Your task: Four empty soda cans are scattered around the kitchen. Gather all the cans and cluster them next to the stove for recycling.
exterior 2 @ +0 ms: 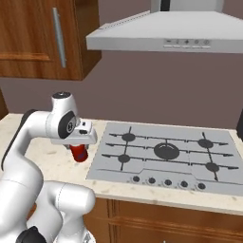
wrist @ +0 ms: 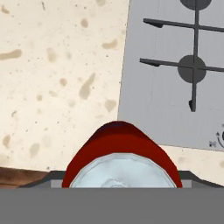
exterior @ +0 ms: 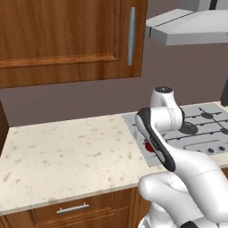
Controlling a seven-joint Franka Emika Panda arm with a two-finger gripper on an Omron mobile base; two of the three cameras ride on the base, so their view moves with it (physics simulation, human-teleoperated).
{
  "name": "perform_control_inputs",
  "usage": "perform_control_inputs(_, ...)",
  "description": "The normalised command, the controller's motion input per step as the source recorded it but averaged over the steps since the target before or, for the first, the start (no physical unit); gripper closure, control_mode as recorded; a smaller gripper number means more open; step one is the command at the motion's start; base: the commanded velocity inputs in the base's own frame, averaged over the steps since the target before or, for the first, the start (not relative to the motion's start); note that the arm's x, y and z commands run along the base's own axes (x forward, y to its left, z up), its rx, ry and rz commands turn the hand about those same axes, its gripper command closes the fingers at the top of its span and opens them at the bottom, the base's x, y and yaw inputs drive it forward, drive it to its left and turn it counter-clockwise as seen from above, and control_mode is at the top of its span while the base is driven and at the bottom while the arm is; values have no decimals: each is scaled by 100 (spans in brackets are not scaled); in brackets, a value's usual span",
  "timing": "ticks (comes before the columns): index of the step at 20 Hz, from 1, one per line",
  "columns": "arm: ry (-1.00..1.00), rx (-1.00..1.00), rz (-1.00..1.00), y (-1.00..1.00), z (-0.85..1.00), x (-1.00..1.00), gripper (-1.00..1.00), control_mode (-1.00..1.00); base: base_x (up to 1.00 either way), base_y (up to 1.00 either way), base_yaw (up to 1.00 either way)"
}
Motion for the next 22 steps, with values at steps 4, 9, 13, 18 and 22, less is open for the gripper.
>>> perform_control_inputs(4, 0, 0, 0, 0, 0, 0, 100, 100, 30, 21, 0)
perform_control_inputs(9, 0, 0, 0, 0, 0, 0, 100, 100, 15, 27, 0)
perform_control_inputs(13, 0, 0, 0, 29, 0, 28, 100, -100, 6, 7, 0)
perform_control_inputs(18, 0, 0, 0, 37, -11, 30, 100, -100, 0, 0, 0)
perform_control_inputs(22, 0, 0, 0, 35, -20, 26, 100, -100, 0, 0, 0)
